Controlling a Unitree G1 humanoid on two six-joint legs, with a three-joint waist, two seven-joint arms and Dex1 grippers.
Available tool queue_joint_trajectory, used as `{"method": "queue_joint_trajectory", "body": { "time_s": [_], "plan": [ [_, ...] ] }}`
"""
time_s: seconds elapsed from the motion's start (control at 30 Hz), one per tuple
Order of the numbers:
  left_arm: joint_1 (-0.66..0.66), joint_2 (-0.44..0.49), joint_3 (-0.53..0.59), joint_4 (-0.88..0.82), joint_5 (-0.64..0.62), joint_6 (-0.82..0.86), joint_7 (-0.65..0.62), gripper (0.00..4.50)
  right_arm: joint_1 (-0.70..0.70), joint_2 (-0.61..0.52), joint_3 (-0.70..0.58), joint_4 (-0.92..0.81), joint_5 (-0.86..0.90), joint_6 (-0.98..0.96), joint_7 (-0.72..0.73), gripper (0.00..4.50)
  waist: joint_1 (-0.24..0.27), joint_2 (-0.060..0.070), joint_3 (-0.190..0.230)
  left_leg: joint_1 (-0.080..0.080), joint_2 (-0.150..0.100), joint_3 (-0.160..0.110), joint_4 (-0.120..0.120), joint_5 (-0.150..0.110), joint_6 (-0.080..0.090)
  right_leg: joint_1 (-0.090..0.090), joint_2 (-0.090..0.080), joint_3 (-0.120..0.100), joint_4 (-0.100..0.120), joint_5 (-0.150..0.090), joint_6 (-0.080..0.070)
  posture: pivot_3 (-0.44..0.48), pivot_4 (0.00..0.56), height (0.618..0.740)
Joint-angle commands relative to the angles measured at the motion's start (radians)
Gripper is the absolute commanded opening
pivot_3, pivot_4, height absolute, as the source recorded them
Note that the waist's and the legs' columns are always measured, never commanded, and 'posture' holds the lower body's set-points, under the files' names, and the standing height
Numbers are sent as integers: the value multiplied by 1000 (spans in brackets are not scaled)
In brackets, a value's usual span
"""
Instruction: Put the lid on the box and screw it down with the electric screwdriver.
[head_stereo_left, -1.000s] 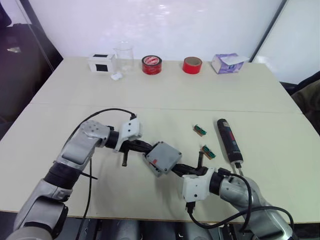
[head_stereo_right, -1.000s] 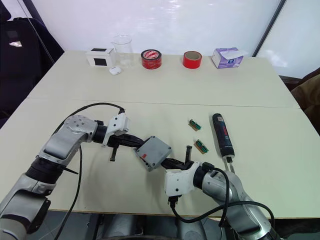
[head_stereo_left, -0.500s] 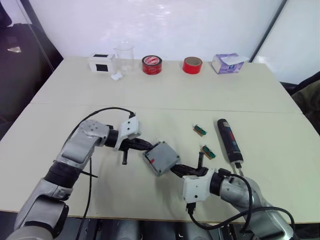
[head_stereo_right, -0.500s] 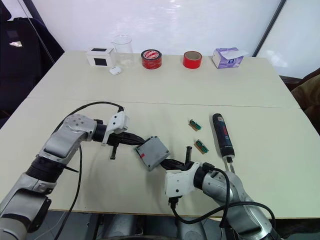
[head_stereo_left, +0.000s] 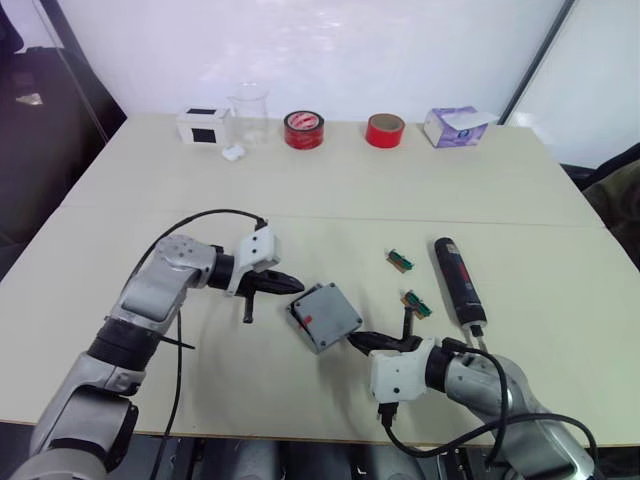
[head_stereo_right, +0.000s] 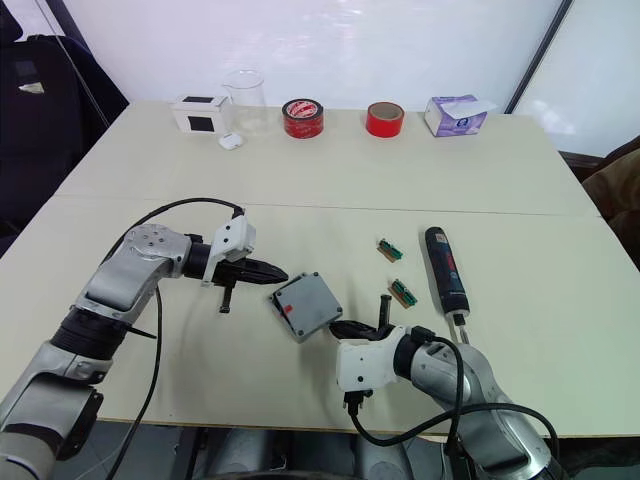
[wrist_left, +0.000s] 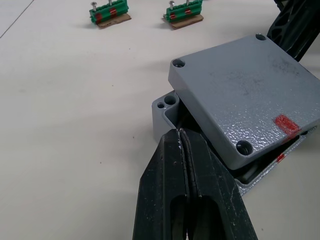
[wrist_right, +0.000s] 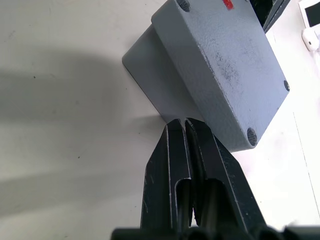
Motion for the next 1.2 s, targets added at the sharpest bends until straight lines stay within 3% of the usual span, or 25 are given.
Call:
{"method": "queue_joint_trajectory", "body": {
  "time_s": [0.03,0.47,1.2],
  "plan": [
    [0,7,4,-20,1,-22,-7,0,20,-26,-30,-65,19,5,15,61,0,0,0,0,0,0,0,0,0,0,0,0,0,0,0,0,150,740],
    [-1,-1,-4,-20,-3,-29,-19,0,48,-31,-49,-167,85,73,49,61,0,0,0,0,0,0,0,0,0,0,0,0,0,0,0,0,150,740],
    [8,18,12,-66,-26,32,-31,0,-30,19,11,-81,78,69,14,61,-1,0,0,0,0,0,0,0,0,0,0,0,0,0,0,0,150,740]
  ]
}}
